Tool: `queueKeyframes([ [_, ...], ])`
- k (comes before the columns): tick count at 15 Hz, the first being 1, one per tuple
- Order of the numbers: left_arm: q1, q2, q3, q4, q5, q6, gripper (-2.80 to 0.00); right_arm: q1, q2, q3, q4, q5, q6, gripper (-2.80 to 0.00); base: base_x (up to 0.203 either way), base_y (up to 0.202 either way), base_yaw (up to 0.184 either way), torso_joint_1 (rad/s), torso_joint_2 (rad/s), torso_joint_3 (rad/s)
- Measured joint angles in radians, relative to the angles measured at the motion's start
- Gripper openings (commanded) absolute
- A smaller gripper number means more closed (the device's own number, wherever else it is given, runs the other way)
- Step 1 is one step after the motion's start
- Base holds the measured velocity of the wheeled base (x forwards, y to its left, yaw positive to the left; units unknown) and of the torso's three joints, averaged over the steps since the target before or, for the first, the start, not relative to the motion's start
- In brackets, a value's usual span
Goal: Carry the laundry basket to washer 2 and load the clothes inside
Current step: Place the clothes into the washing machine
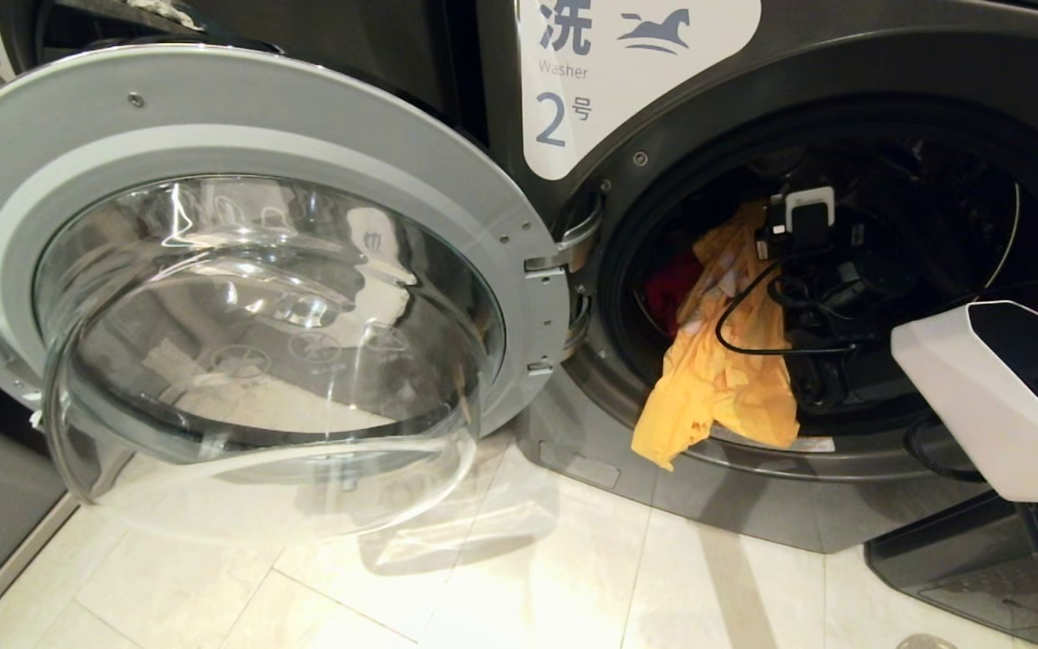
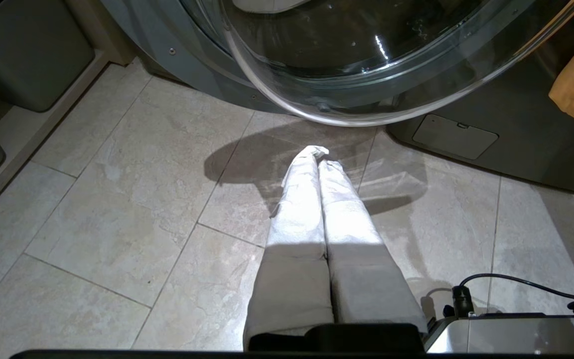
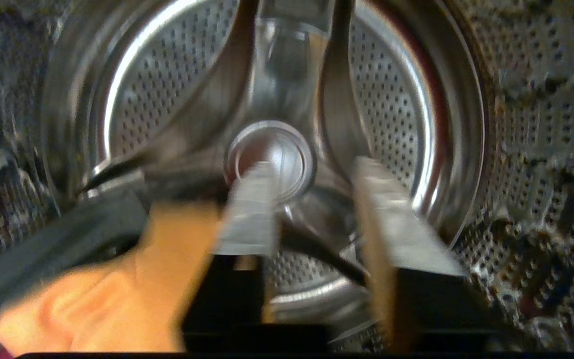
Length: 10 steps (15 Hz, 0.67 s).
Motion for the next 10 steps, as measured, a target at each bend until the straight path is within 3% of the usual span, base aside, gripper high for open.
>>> queueKeyframes([
  [6,0.000,0.000,0.000,0.000,0.000,0.000,-2.80,-0.003,-0.017,-0.006,0.014,0.007,0.012,0.00,0.000,0.000,0.000,0.000,0.00,0.000],
  [10,0.000,0.000,0.000,0.000,0.000,0.000,-2.80,0.006,-0.090,0.183,0.089,0.022,0.079,0.00,0.000,0.000,0.000,0.000,0.00,0.000],
])
